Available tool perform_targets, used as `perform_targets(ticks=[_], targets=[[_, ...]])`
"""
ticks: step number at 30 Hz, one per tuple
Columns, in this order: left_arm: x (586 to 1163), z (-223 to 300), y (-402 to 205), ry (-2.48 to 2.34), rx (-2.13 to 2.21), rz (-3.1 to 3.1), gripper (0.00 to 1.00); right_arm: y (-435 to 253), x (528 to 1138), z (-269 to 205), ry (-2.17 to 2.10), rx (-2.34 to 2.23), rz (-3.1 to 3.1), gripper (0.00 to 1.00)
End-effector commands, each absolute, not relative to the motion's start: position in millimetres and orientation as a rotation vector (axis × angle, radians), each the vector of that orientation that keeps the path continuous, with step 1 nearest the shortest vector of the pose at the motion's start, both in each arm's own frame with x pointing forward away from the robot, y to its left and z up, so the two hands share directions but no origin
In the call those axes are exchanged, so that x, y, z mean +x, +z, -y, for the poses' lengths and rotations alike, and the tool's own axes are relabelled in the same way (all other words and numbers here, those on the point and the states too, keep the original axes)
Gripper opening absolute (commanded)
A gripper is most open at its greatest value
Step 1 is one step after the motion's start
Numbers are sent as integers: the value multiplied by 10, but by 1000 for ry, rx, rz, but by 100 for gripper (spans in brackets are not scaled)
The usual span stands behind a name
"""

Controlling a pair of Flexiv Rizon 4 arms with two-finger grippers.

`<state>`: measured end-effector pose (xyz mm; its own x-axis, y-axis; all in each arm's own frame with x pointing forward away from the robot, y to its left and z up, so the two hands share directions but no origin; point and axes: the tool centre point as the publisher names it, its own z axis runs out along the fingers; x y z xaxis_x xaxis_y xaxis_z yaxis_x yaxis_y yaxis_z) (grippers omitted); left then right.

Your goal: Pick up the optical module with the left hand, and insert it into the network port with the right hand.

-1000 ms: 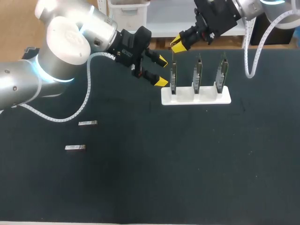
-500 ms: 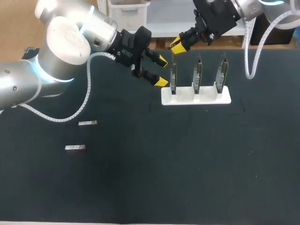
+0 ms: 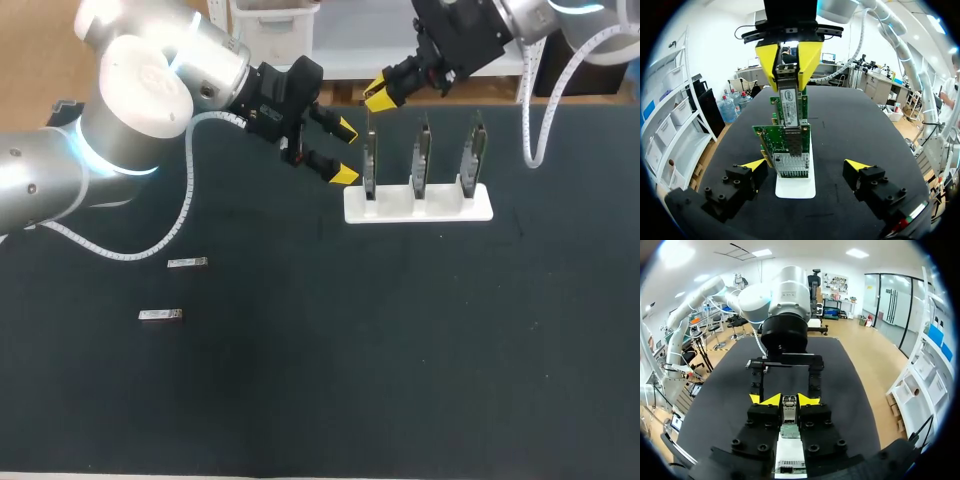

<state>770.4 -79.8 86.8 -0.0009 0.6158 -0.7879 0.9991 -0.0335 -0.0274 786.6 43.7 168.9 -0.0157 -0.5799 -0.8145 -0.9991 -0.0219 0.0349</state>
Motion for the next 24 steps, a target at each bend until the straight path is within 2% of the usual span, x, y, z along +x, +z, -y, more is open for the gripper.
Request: perform_targets(ticks=[1, 24], targets=[[7708, 807, 870, -859, 1708, -1678, 100, 1702, 7769, -425, 862, -1645, -1659, 0], [7708, 807, 870, -859, 1708, -1678, 100, 1707, 7802, -417, 874, -1630, -1661, 0]])
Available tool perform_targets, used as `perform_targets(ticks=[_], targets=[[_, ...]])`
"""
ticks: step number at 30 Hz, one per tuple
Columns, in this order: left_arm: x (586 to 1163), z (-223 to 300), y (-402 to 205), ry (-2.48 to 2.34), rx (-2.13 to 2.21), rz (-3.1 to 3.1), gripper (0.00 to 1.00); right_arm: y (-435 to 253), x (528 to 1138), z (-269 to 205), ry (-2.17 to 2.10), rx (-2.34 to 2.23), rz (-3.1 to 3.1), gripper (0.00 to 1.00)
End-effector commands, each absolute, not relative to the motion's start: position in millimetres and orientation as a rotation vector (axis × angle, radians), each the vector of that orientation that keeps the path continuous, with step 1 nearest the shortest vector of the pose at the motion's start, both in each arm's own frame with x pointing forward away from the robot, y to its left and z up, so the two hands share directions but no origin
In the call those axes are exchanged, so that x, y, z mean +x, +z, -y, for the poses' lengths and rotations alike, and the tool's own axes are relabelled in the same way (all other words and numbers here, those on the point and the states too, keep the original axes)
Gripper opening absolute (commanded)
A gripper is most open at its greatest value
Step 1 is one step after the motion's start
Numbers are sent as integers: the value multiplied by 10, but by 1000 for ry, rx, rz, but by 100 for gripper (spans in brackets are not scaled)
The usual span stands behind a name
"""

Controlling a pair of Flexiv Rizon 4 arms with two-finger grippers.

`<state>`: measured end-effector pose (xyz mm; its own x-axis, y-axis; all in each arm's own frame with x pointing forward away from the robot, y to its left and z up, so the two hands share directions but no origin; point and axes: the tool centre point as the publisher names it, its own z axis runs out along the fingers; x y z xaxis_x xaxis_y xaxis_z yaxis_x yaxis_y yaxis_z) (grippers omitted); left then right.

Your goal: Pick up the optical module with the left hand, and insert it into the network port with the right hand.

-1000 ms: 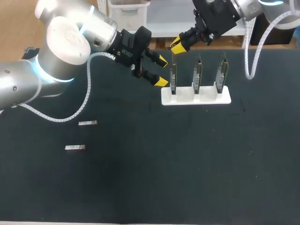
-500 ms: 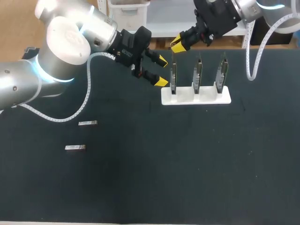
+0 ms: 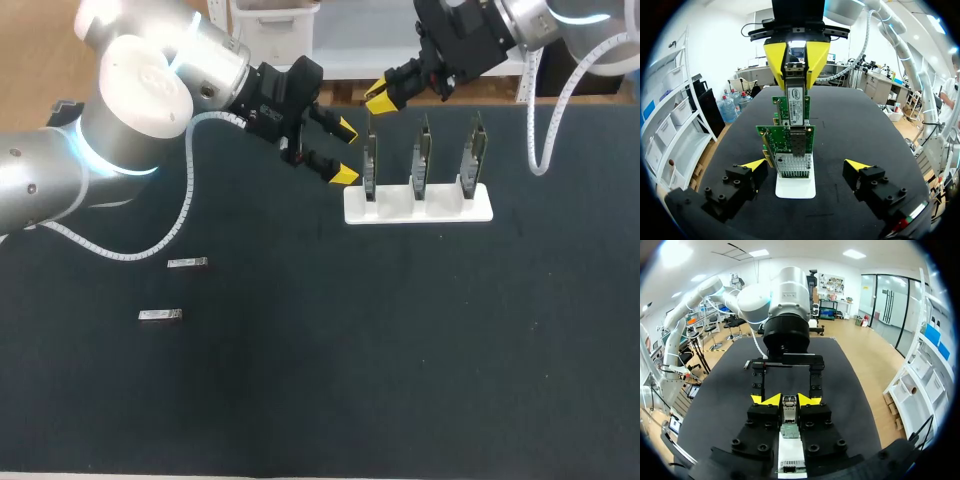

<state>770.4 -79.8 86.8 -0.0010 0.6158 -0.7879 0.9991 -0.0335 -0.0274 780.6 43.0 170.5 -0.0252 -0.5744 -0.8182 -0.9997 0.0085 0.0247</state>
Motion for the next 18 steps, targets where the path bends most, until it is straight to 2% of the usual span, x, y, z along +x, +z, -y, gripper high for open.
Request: perform_targets(ticks=[1, 18], targets=[[7708, 807, 870, -859, 1708, -1678, 100, 1710, 7804, -417, 876, -1631, -1658, 0], [7708, 807, 870, -859, 1708, -1678, 100, 1705, 7835, -408, 911, -1649, -1646, 0]])
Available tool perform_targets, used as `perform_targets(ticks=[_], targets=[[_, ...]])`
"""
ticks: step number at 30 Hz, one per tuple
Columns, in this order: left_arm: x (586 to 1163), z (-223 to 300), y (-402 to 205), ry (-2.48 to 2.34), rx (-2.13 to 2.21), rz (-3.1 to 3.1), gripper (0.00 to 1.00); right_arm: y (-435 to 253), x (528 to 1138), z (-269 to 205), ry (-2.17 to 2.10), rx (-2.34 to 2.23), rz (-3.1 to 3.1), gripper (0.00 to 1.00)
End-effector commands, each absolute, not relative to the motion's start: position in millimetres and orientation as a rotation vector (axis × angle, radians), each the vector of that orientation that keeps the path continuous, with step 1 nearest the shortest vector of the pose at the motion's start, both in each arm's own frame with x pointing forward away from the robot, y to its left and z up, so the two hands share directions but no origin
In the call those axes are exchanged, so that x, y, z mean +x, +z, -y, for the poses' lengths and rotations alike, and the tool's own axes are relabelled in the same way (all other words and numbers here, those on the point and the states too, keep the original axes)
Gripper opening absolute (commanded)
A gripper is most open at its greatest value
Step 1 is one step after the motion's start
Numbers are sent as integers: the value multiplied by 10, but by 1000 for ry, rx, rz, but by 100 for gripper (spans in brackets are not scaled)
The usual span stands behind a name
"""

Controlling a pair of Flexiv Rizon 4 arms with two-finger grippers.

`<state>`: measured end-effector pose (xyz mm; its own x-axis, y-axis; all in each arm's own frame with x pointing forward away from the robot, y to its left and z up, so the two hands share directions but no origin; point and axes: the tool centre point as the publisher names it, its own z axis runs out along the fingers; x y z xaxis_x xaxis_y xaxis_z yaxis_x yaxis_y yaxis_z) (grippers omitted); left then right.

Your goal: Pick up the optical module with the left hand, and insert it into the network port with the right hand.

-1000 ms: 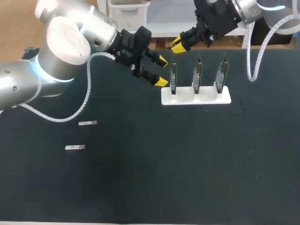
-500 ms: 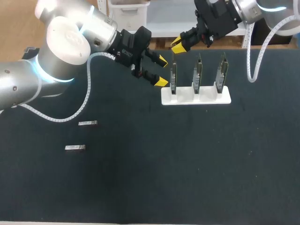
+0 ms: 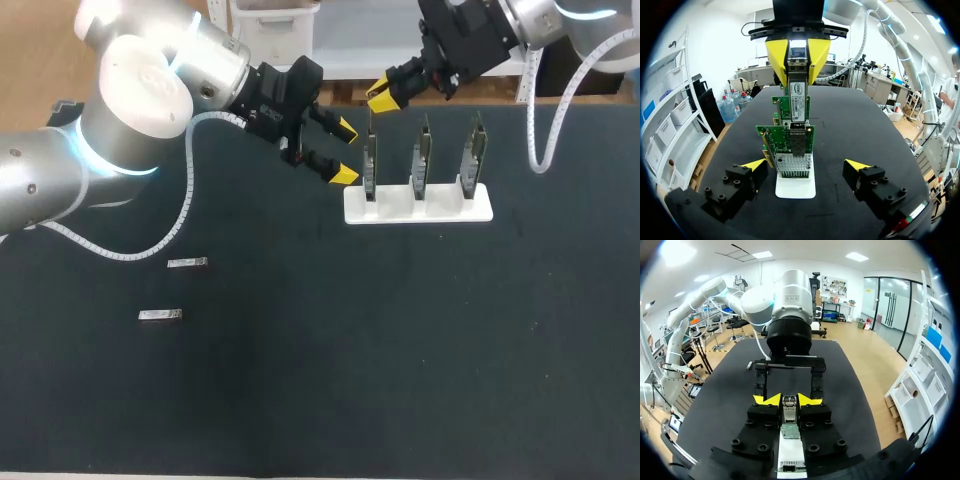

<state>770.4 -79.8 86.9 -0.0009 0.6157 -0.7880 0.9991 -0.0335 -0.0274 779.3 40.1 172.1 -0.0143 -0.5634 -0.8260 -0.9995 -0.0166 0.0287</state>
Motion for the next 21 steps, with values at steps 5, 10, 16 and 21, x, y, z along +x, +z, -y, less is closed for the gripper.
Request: perform_targets(ticks=[5, 10, 16, 21], targets=[[7708, 807, 870, -859, 1708, -1678, 100, 1696, 7838, -407, 921, -1645, -1649, 0], [7708, 807, 870, -859, 1708, -1678, 100, 1694, 7843, -414, 918, -1648, -1654, 0], [7708, 807, 870, -859, 1708, -1678, 100, 1732, 7838, -428, 915, -1647, -1642, 0], [7708, 807, 870, -859, 1708, -1678, 100, 1738, 7836, -434, 914, -1648, -1639, 0]])
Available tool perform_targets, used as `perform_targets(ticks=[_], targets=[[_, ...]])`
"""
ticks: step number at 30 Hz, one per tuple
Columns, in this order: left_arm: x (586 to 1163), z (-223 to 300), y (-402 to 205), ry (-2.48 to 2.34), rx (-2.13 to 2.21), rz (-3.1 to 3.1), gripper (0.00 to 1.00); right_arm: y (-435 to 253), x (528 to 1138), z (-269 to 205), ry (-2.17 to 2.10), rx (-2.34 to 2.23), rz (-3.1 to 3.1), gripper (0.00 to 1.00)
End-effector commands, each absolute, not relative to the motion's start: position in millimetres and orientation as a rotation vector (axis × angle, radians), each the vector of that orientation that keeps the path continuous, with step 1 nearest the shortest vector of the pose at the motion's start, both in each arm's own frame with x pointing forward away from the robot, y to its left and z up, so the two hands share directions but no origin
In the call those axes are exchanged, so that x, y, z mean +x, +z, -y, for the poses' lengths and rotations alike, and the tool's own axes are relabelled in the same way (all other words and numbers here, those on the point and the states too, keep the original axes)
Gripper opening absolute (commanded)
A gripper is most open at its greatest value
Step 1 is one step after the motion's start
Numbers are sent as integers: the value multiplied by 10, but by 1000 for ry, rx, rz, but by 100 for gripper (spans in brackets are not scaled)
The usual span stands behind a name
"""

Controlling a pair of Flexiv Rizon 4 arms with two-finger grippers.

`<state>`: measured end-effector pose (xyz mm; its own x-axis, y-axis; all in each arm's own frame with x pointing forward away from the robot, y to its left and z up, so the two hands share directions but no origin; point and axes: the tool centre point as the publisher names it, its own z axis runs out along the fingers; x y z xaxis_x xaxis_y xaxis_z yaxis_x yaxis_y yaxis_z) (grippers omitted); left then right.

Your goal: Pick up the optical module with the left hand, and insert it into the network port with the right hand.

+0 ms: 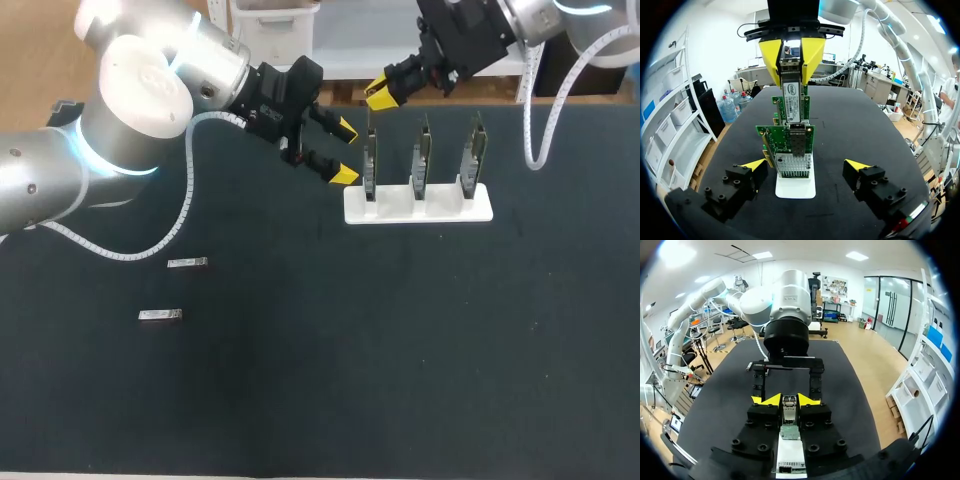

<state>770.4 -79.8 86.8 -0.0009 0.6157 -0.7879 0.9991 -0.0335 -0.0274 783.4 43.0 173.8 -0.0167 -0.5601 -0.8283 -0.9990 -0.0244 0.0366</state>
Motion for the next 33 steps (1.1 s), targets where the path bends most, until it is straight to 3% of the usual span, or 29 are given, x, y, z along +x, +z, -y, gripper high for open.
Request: perform_targets(ticks=[1, 33], targets=[[7708, 807, 870, -859, 1708, -1678, 100, 1736, 7835, -436, 916, -1648, -1640, 0], [7708, 807, 870, -859, 1708, -1678, 100, 1612, 7826, -440, 944, -1649, -1683, 0]])
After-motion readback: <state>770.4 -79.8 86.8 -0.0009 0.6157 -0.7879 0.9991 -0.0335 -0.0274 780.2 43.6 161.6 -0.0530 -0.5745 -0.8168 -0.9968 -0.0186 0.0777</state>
